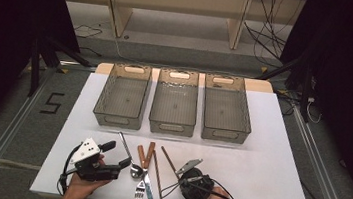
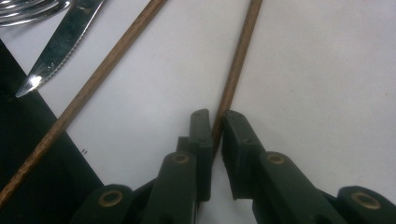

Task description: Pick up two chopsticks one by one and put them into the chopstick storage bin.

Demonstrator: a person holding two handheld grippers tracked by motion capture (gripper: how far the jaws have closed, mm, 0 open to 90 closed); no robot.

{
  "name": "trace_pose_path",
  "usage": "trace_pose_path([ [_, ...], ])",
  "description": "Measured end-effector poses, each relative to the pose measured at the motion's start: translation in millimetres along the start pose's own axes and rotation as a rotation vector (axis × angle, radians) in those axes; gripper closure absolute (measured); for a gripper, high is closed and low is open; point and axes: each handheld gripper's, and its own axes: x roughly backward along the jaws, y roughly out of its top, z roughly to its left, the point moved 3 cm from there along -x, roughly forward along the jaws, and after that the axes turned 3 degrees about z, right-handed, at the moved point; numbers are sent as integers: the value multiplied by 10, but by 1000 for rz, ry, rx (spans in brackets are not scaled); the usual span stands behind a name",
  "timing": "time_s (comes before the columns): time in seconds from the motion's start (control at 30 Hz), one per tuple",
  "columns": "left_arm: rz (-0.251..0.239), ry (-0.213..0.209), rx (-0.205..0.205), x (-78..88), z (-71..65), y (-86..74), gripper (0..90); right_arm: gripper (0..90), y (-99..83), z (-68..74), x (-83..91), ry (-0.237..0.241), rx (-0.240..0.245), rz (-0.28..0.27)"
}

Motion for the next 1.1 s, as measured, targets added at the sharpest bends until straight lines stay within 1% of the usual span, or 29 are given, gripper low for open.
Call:
trace_pose_path([
  [0.1, 3, 1, -2, -3, -1, -1, 161, 814, 21, -25, -5, 25, -20, 20],
  [0.17, 3, -1, -5, -5, -6, 1, 161, 812, 36, -40, -9, 32, -24, 35],
  [0.27, 3, -2, -6, -11, -13, 2, 161, 814, 39, -35, -9, 29, -21, 36],
  [0.37, 4, -2, -7, -11, -13, 2, 161, 824, 51, -30, -4, 25, -8, 49],
  [0.4, 4, -2, -7, -11, -10, 2, 161, 848, 71, -32, 1, 19, 8, 73],
  [0.43, 5, -2, -8, -11, -6, 1, 161, 848, 71, -32, 1, 19, 8, 73],
  [0.53, 4, 0, -7, -6, 4, 1, 161, 856, 95, -55, 2, 33, 35, 101],
  [0.6, 2, 1, -3, -2, 8, 0, 161, 856, 104, -47, 1, 25, 42, 109],
  [0.7, 2, 1, -3, 1, 9, 1, 161, 855, 104, -45, 1, 26, 37, 109],
  [0.83, 1, 1, -4, -1, 3, 3, 161, 857, 97, -50, 2, 30, 18, 100],
  [0.97, 4, 2, -3, -1, 10, 2, 161, 857, 86, -77, 7, 46, 7, 94],
  [1.03, 1, 2, 0, -1, 12, 3, 161, 858, 77, -99, 15, 35, 4, 95],
  [1.07, 2, 2, 0, 1, 12, 4, 161, 858, 73, -104, 18, 34, -3, 95],
  [1.1, 1, 2, 1, 0, 12, 4, 161, 858, 66, -122, 22, 34, 1, 93],
])
